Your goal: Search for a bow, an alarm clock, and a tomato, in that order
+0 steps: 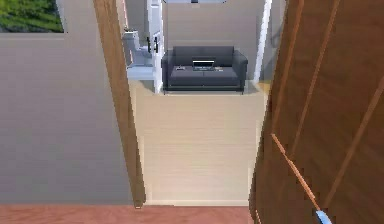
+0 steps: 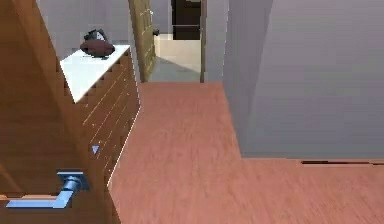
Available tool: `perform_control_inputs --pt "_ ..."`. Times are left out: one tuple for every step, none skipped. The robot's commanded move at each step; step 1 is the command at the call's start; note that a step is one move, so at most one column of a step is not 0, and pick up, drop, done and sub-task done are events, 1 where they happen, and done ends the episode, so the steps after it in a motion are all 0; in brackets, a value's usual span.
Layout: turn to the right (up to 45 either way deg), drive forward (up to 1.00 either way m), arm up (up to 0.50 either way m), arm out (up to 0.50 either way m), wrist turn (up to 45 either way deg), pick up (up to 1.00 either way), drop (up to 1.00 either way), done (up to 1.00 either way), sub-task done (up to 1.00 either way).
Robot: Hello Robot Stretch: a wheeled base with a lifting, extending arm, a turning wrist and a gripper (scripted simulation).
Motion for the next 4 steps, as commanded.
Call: perform_control_inputs --pt "0.0 0.75 0.00 0.00 0.0 0.00 0.00 0.00 0.00" --pt "0.0 0.75 0.00 0.00 0.0 0.00 0.00 0.00 0.00" --pt "0.0 0.30 0.00 0.00 0.0 0.00 0.00 0.00 0.00" --pt "42.0 0.00 0.00 0.00 0.0 0.00 0.00 0.00 0.00"
